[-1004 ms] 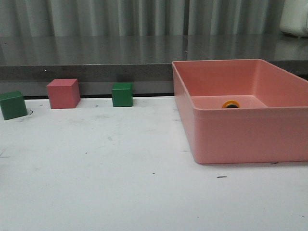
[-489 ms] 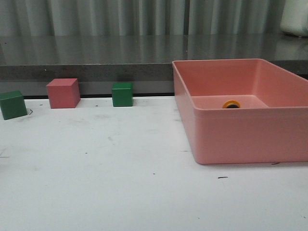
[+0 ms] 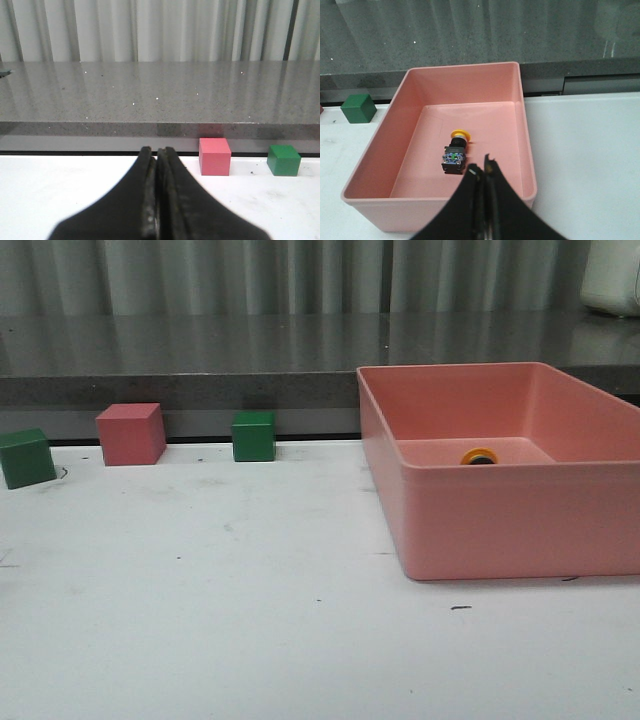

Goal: Place and stand button with both arms

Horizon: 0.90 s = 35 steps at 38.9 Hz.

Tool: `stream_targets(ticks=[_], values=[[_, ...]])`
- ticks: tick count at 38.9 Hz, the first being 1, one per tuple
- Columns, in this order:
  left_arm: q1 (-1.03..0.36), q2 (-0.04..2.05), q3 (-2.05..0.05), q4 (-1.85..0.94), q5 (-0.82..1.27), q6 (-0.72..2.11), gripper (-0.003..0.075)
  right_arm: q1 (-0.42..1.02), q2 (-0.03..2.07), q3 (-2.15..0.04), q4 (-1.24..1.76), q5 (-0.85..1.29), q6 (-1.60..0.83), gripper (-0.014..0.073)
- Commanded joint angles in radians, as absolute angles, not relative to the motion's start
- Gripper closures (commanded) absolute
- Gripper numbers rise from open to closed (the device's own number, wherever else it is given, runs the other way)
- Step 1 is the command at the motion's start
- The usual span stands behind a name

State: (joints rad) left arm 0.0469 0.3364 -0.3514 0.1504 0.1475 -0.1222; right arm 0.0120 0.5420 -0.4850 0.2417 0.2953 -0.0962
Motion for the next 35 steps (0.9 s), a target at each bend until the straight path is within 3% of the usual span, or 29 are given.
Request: stream_targets(ticks=[1, 4, 7, 11, 14, 17, 22, 29, 35], values=[[0.047, 0.360, -0.392, 0.153, 0.074, -0.128, 0.0740, 0.007, 0.599, -0.536, 0.236, 0.216, -0.109, 0.0652], [0.047, 0.360, -0.392, 0.151, 0.074, -0.128, 0.0738, 0.007, 0.610, -0.535, 0.236, 0.212, -0.109, 0.0621], [0.047, 0.360, -0.392, 0.151, 0.077, -0.128, 0.0699, 0.007, 0.610, -0.533, 0.236, 0.212, -0.109, 0.0520], [0.047, 0.360, -0.390, 0.151, 0.079, -0.128, 0.0526, 0.007, 0.610, -0.533, 0.236, 0.209, -0.109, 0.0280], [0.047, 0.360, -0.390, 0.128, 0.081, -0.128, 0.0338, 0.007, 0.610, -0.533, 0.238, 0.200, -0.109, 0.0079], [0.047, 0.360, -0.390, 0.100, 0.075, -0.128, 0.0185, 0.007, 0.610, -0.533, 0.245, 0.197, -0.109, -0.0049], [0.047, 0.360, -0.390, 0.100, 0.066, -0.128, 0.0078, 0.007, 0.664, -0.545, 0.245, 0.197, -0.109, -0.0057], [0.047, 0.360, -0.390, 0.100, 0.064, -0.128, 0.0079, 0.020, 0.921, -0.689, 0.252, 0.206, -0.109, -0.0057], [0.047, 0.360, -0.390, 0.100, 0.064, -0.128, 0.0079, 0.137, 1.178, -0.873, 0.265, 0.278, -0.109, -0.0057]])
